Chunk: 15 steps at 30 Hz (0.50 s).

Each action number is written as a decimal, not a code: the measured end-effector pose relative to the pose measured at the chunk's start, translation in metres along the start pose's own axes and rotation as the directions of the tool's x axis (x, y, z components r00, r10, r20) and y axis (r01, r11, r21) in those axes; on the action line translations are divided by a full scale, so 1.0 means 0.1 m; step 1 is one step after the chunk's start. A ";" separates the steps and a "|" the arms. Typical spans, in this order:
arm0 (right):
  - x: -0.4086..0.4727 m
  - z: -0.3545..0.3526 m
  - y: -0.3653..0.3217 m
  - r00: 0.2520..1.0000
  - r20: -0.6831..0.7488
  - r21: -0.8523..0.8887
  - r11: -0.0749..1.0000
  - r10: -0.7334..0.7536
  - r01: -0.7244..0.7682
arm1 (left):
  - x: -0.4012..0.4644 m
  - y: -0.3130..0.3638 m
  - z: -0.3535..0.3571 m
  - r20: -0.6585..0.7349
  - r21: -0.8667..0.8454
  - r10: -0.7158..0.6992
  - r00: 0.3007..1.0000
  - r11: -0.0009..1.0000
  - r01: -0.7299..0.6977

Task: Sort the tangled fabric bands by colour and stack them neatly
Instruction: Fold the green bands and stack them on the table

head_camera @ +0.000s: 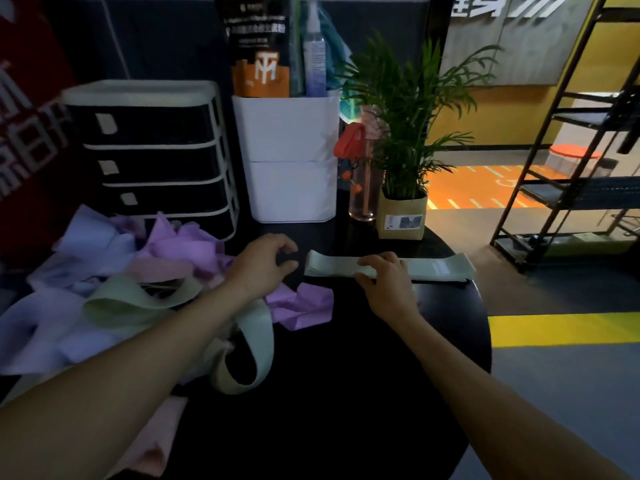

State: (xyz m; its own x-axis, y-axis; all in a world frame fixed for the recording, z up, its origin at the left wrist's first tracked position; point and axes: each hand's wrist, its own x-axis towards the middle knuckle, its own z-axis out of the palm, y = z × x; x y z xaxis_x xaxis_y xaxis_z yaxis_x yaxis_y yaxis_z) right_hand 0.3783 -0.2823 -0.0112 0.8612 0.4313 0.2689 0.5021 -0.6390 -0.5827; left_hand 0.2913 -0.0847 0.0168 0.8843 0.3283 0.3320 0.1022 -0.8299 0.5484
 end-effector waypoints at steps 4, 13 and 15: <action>-0.21 0.18 -0.46 0.991 0.059 0.156 0.982 -0.120 0.110 | -0.38 -0.08 -0.32 0.014 0.069 0.023 1.000 0.997 -0.024; -0.73 0.49 -1.20 0.948 0.238 0.185 0.968 -0.209 0.167 | -0.97 -0.16 -0.85 0.005 0.195 0.131 0.991 0.972 -0.129; -0.78 0.54 -1.25 0.947 0.251 0.144 0.976 -0.198 0.166 | -1.08 -0.21 -0.91 0.008 0.195 0.112 0.994 0.975 -0.112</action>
State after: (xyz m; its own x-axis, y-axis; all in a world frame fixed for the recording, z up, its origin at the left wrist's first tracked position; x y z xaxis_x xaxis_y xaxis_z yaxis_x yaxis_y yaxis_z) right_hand 0.2439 -0.2019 -0.0012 0.6963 0.6954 0.1777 0.6215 -0.4603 -0.6340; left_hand 0.1527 -0.0619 0.0393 0.8940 0.2293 0.3849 0.0895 -0.9332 0.3481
